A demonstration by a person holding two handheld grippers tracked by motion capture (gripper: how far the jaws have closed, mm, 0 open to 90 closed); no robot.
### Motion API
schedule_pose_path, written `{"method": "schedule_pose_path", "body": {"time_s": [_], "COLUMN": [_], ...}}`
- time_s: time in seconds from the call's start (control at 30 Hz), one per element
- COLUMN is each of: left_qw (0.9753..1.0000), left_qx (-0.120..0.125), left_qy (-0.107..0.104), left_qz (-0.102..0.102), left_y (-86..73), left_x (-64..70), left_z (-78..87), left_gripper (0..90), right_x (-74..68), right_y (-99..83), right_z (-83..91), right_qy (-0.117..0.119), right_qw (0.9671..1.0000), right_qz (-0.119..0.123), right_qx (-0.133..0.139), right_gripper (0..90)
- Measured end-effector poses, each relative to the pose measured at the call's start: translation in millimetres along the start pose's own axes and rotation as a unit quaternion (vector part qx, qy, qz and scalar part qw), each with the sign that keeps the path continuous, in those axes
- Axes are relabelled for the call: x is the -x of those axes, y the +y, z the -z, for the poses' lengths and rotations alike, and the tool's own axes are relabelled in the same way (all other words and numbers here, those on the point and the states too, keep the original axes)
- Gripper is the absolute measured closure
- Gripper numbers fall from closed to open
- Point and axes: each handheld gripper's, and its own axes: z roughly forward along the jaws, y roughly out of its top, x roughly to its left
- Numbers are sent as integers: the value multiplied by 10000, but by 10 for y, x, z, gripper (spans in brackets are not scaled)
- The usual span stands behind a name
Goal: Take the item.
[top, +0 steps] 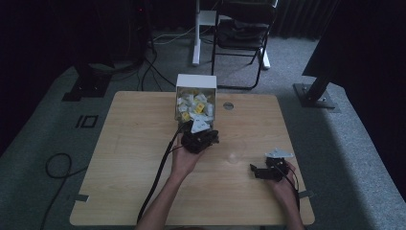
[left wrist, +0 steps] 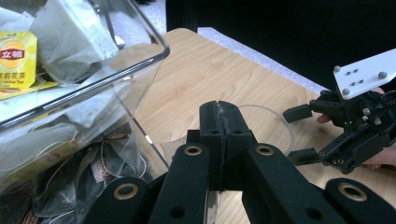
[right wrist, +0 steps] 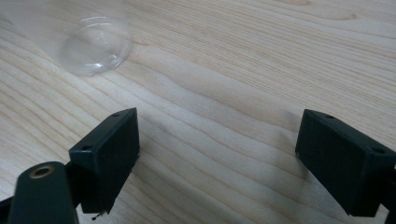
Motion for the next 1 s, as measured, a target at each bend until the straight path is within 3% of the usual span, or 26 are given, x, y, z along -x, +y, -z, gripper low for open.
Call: {"method": "schedule_pose_path", "body": {"time_s": [1.0], "left_qw": [9997], "left_qx": [-40], "left_qy": [-198], "left_qz": [-131], "left_y": [50], "left_x": [182], "left_z": [-215], "left_gripper": [900], "right_x": [3], "right_y": [1], "right_z": [-2], "right_qy": [2], "right_qw": [10000], "right_qz": [22], "right_qx": [10], "right_gripper": [135]}}
